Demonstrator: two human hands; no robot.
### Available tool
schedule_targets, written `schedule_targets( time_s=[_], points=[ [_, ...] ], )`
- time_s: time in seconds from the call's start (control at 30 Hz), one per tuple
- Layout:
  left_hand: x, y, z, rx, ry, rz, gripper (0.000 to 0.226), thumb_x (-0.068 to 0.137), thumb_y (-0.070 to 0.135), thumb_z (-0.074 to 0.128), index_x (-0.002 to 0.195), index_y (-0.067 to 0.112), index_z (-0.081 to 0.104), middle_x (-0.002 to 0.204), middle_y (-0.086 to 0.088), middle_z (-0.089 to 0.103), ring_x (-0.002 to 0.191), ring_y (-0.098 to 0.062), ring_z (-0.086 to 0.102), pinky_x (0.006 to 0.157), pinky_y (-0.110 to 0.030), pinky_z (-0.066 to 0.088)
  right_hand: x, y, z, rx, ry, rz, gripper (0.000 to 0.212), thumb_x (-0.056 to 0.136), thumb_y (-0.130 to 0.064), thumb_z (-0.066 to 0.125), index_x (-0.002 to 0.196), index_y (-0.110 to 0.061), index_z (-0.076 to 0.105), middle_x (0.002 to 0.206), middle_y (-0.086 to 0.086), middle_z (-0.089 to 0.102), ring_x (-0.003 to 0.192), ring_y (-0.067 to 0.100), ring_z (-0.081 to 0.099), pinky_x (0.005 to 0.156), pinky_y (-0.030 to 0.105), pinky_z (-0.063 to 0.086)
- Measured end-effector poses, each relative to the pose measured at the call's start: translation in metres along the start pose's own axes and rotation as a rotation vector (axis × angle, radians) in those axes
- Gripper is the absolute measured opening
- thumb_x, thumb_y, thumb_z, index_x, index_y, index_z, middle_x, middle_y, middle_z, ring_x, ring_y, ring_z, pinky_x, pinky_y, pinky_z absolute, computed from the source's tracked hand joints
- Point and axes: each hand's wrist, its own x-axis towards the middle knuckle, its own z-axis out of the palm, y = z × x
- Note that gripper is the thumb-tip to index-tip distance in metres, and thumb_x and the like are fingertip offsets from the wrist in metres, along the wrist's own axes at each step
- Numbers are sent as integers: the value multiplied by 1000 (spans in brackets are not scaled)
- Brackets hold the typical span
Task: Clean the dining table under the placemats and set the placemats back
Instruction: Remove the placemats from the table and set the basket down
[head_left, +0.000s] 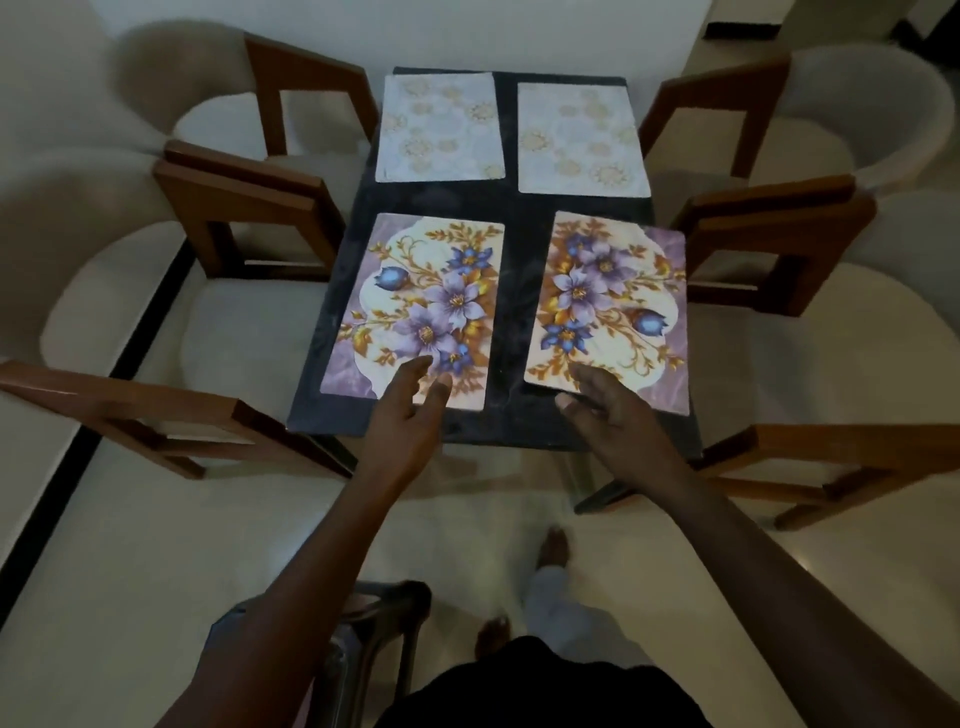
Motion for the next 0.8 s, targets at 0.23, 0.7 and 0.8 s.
schedule_targets(
  time_s=[0.23,0.7,0.8],
  points=[
    [115,4,-2,34,134,-129,60,98,60,57,149,29,53,146,-1,62,128,-19,63,104,-48,57,144,-16,-3,16,-41,8,50,102,-43,61,148,-24,52,152,-5,55,137,15,53,104,30,46],
    [279,-35,-39,217,257,-401,47,100,47,56,132,13,64,126,-6,70,114,-28,68,86,-37,55,300,-9,45,246,-172,380,46,100,-32,65,142,-16,55,128,0,61,123,22,60,111,48,49],
    [301,-50,-48,262,243,-475,37,97,36,54,108,2,65,103,-21,69,94,-35,67,86,-44,55,309,-12,56,247,-126,471,54,98,-35,66,146,-14,52,139,5,57,130,25,56,113,47,47]
  ],
)
